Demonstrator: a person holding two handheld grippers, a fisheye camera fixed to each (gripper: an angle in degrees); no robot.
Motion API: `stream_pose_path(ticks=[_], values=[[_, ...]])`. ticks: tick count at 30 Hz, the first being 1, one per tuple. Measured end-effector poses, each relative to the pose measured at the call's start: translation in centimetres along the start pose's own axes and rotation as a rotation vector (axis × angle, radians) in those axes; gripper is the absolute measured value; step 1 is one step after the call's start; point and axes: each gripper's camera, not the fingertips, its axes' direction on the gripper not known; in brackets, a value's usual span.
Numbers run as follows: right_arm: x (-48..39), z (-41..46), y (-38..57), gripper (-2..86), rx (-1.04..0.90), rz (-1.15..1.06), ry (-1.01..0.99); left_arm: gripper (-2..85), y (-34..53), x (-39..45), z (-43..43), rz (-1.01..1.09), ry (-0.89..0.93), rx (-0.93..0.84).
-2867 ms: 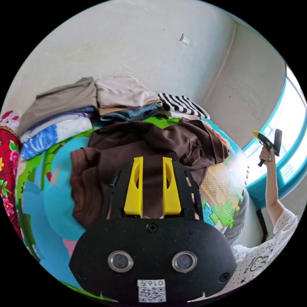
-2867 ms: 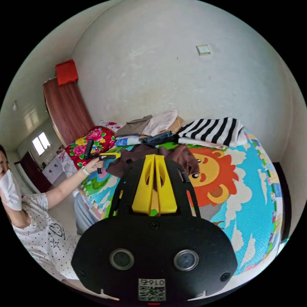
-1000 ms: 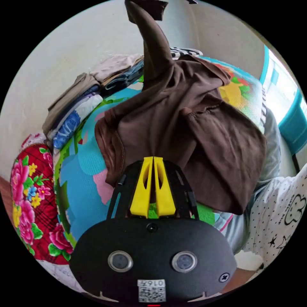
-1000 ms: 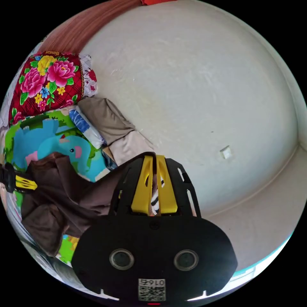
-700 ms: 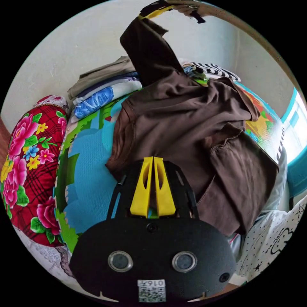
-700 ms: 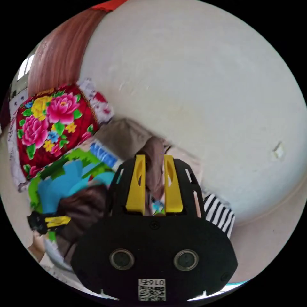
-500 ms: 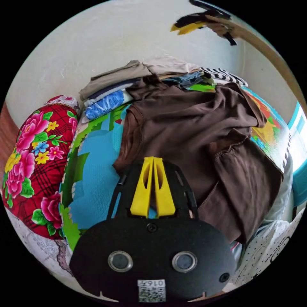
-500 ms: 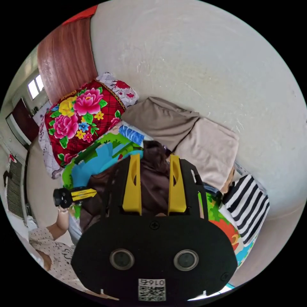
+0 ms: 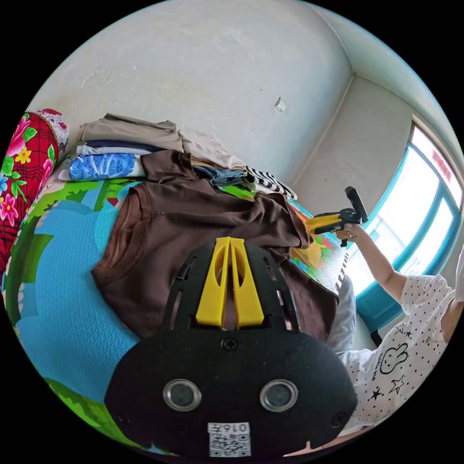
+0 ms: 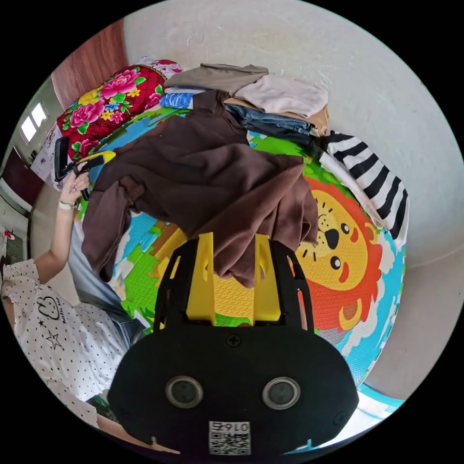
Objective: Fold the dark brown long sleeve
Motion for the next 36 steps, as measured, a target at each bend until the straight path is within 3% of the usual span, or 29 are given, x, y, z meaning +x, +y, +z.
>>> stream_pose_path(ticks=[3, 6, 9, 11, 16, 20, 25, 27, 32, 36], values=[[-0.8, 2.1, 2.3, 11.4, 0.0, 0.012, 0.064, -1.0, 0.1, -0.9, -0.7, -0.007, 0.01, 0.014], [-1.2, 3.7, 3.0, 5.0, -0.018, 0.002, 0.102, -1.0, 0.2, -2.2, -1.2, -0.028, 0.051, 0.03], [-1.7, 0.5, 2.4, 2.9, 0.039, -0.038, 0.184, -1.0, 0.2, -3.2, -1.7, -0.048, 0.081, 0.044], [-1.5, -4.8, 1.3, 2.4, 0.198, -0.051, 0.249, -1.0, 0.0, -3.2, -1.7, -0.04, 0.085, 0.033], [1.3, -11.3, -4.1, 3.9, 0.404, 0.003, 0.242, -1.0, -0.5, -2.5, -1.4, 0.004, 0.058, 0.002], [3.8, -10.7, -7.2, 7.1, 0.346, 0.093, 0.354, -1.0, -0.4, -2.7, -1.9, -0.008, 0.075, 0.036], [6.7, -9.4, -3.7, 9.3, 0.37, 0.128, 0.501, -1.0, -0.5, -2.4, -1.8, -0.022, 0.086, 0.039], [8.6, -7.4, -2.3, 10.5, 0.252, 0.091, 0.46, -1.0, -0.7, -1.3, -1.5, -0.001, 0.076, 0.026], [13.2, -1.0, 2.1, 9.2, -0.064, 0.028, 0.051, -1.0, -1.1, 1.5, -0.2, 0.068, 0.046, -0.029], [15.1, 1.4, 4.3, 4.8, -0.073, 0.069, 0.049, -1.0, -1.2, 3.1, 0.2, 0.08, 0.055, -0.029]])
